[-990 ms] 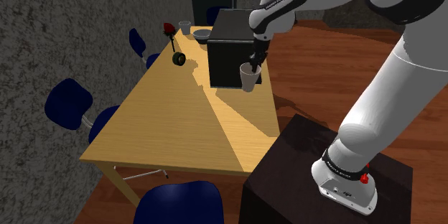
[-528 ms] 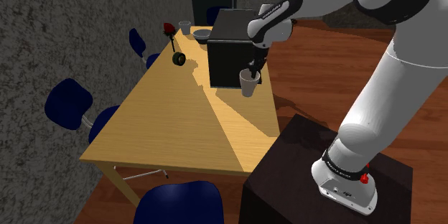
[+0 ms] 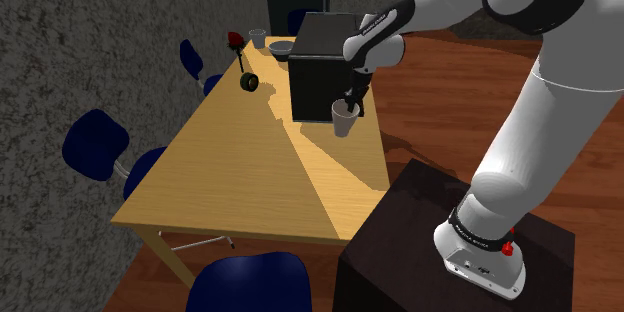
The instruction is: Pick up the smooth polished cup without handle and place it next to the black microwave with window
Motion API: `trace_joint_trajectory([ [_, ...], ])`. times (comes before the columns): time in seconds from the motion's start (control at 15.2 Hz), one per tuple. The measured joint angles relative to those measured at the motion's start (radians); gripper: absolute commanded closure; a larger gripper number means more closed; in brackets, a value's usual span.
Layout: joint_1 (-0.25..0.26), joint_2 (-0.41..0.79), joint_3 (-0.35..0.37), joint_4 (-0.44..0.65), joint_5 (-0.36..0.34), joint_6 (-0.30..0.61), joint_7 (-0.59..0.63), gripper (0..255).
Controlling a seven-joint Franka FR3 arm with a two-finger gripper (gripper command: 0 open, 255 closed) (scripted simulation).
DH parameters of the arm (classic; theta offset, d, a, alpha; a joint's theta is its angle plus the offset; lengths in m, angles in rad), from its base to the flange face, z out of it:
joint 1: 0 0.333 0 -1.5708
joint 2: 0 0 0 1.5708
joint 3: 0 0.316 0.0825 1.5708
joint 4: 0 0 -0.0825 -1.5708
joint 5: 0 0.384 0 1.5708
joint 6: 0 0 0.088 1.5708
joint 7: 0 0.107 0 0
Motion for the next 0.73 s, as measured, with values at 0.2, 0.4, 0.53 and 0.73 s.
trace_joint_trajectory([
  [0.2,-0.001,0.012,0.005,-0.008,0.017,0.065,-0.016,255],
  [0.4,0.001,0.039,0.012,-0.007,0.027,0.159,-0.012,255],
  [0.53,-0.002,0.049,0.012,-0.012,0.021,0.21,-0.013,255],
  [0.73,-0.011,0.066,0.019,-0.011,0.026,0.267,-0.026,255],
])
